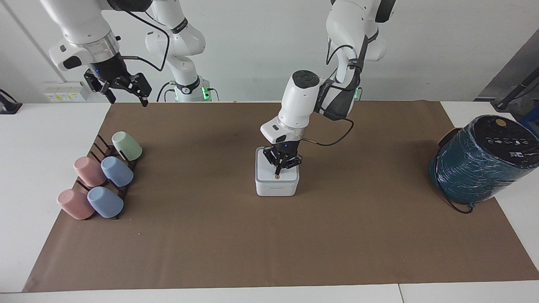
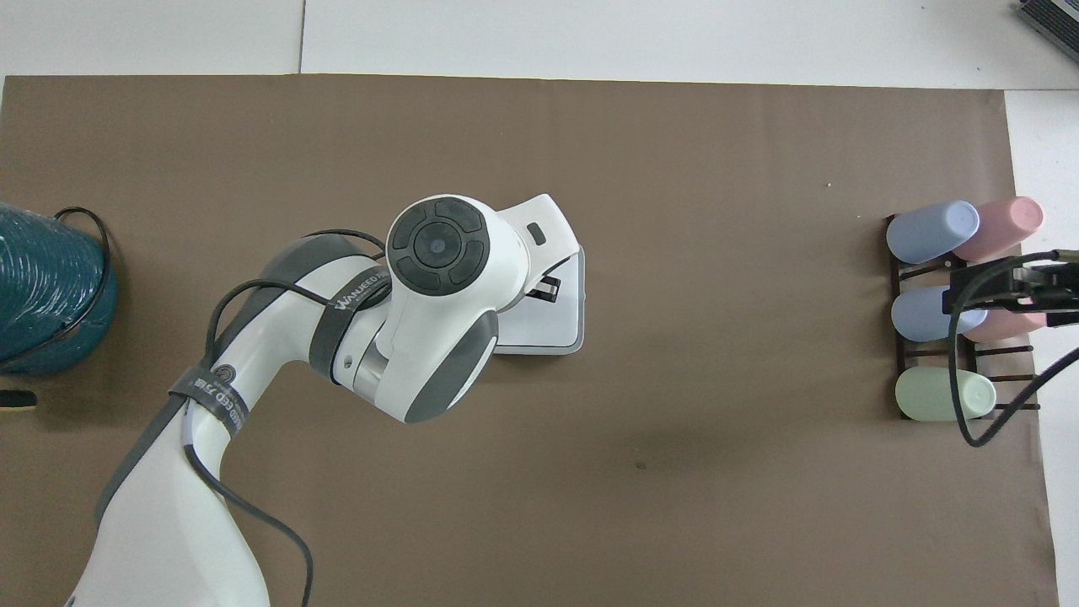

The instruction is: Close trash can lid

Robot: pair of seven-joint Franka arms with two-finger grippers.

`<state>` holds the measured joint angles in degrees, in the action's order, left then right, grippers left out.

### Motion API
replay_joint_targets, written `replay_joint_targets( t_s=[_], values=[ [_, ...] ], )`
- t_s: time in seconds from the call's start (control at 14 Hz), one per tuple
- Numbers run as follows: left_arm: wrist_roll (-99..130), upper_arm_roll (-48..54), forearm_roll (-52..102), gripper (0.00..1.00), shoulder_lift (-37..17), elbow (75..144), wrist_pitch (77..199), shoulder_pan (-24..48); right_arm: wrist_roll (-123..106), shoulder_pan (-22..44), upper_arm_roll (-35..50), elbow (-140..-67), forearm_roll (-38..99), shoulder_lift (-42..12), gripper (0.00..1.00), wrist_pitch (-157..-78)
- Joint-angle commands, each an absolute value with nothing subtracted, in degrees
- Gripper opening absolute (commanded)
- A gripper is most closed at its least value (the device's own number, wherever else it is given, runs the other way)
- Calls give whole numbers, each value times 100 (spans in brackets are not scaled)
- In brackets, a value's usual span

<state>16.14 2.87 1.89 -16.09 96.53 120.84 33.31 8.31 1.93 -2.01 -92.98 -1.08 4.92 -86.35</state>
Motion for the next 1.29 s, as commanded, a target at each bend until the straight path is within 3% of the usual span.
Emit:
replay_joint_targets(
  t_s=[0.0, 0.57, 0.93, 1.21],
  values=[
    [1573, 272, 167, 100, -1196, 9800, 11550, 3016, 773, 193, -202, -9510, -35, 668, 100, -8789],
    [880, 272, 167, 100, -405, 9993, 10486, 2084, 817, 211, -202, -9510, -35, 668, 100, -8815],
    [415, 272, 167, 100, 359, 10371, 10004, 1443, 800, 202, -202, -9378, 132, 598, 100, -8807],
    [-368, 264, 167, 100, 562, 10249, 9844, 898, 791, 193, -193, -8798, 123, 246, 100, -8490]
  ],
)
